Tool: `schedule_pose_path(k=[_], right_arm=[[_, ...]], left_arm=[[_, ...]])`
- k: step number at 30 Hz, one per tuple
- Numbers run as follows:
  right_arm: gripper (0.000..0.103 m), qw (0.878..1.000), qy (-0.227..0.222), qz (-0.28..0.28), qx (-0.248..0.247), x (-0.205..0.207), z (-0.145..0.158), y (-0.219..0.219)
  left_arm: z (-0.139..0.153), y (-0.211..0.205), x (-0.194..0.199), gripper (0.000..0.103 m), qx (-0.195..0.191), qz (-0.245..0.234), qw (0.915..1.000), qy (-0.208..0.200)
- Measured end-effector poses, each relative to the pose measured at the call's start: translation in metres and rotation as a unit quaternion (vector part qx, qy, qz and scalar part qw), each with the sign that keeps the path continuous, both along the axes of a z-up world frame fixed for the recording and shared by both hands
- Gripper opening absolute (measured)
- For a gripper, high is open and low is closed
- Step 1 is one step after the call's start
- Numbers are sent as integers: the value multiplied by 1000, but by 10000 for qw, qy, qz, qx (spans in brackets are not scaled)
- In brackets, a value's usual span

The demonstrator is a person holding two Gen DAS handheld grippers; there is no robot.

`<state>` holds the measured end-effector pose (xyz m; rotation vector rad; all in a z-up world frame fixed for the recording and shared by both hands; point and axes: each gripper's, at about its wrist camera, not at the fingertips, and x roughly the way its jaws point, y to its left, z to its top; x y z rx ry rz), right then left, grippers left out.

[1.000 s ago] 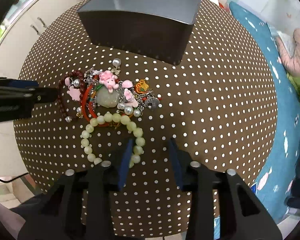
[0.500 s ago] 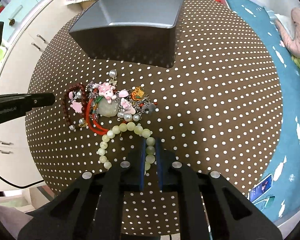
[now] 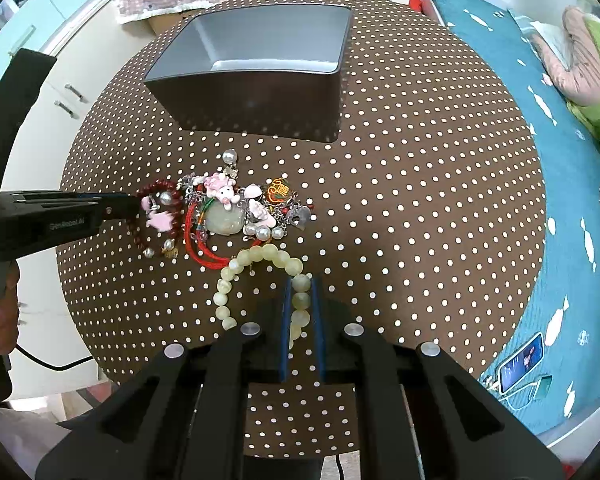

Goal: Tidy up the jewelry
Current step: 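Close the left tool on the red bracelet while the right tool closes on the cream bracelet, then carry both bracelets into the silver tray and open both tools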

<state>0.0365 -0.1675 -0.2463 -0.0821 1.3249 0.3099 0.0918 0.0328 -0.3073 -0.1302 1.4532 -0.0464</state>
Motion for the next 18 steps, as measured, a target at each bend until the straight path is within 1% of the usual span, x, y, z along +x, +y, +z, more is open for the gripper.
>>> schedule_pose_path(k=[2,4,7,10,14,16,18], right_arm=[[8,10000,-32,-77,27,-2,6,-1],[8,9998,-90,-183,36,-3,13,-2],[8,9992,-192,-333,94,-6,24,-2],[8,9984,-349,-422,107,-7,37,0],[8,9969,-575,-528,81,-6,55,5],[8,9957,-711,-582,65,-2,66,8],[8,9947,-837,-589,134,3,76,11]], left_arm=[[3,5,0,8,-69,-64,10000,-24],[12,11,0,8,-139,-145,9997,-119],[35,16,-3,8,-379,-345,9981,-336],[58,21,-4,7,-532,-498,9961,-496],[96,30,-1,7,-709,-808,9908,-825],[117,30,-7,7,-769,-876,9884,-969],[129,33,-11,7,-840,-879,9868,-1069]])
